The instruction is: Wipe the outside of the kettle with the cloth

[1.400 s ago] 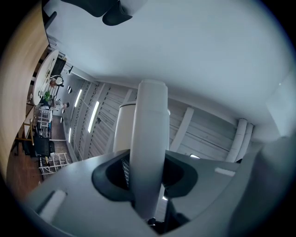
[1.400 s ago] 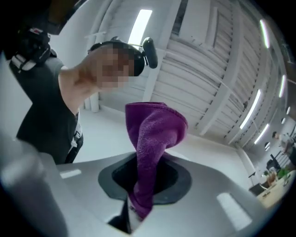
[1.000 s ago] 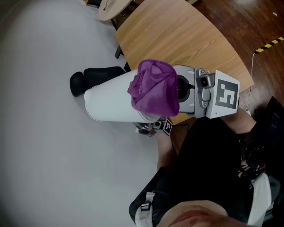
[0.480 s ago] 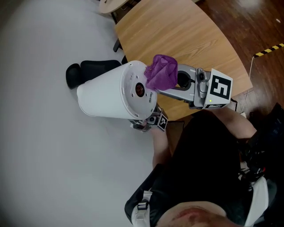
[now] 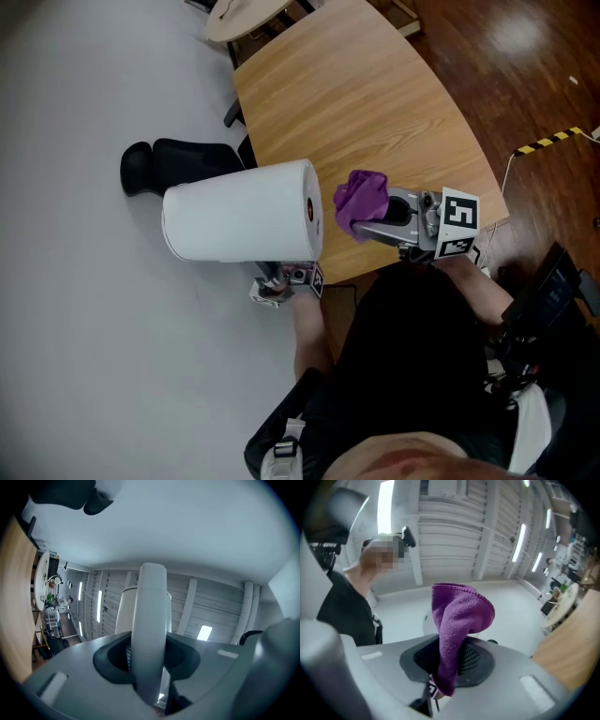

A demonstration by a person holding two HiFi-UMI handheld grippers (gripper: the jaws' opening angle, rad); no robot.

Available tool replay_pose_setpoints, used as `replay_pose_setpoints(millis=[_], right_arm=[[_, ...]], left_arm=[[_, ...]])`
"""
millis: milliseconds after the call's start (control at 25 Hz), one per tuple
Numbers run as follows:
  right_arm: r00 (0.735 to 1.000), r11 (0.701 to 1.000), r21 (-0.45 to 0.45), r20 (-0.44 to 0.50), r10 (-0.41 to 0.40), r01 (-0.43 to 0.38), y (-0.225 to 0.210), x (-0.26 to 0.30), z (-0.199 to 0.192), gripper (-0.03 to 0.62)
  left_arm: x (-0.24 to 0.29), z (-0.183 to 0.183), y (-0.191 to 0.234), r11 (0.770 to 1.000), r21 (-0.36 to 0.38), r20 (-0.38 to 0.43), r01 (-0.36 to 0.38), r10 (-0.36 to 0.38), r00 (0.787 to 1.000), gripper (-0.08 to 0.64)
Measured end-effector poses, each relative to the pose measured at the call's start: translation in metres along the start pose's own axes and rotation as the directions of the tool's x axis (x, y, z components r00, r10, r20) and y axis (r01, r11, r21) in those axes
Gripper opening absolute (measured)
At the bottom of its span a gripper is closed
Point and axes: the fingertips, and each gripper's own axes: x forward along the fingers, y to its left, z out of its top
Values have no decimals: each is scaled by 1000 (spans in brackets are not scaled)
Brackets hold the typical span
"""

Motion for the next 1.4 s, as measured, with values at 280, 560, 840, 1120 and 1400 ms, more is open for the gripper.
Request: replay_pose_setpoints(millis=[280, 560, 840, 1120, 1400], right_arm=[[933, 915, 207, -172, -315, 347, -94, -29, -15, 61], [779, 755, 406, -589, -214, 515, -137, -36, -207, 52], [761, 678, 453, -600, -248, 578, -168, -47, -268, 46], [493, 236, 445, -654, -574, 864, -257, -146, -339, 44], [660, 388, 640, -257, -706, 664, -333, -157, -321, 44]], left_arm=[[1, -11, 5, 978, 148, -223, -147, 178, 958, 52], [-99, -8, 26, 870, 386, -532, -306, 481, 697, 51], [-137, -27, 60, 810, 514, -681, -283, 586, 440, 118], [-153, 14, 131, 860, 508, -786, -46, 485, 383, 117], [-152, 28, 195, 881, 383, -907, 278, 302, 293, 110]])
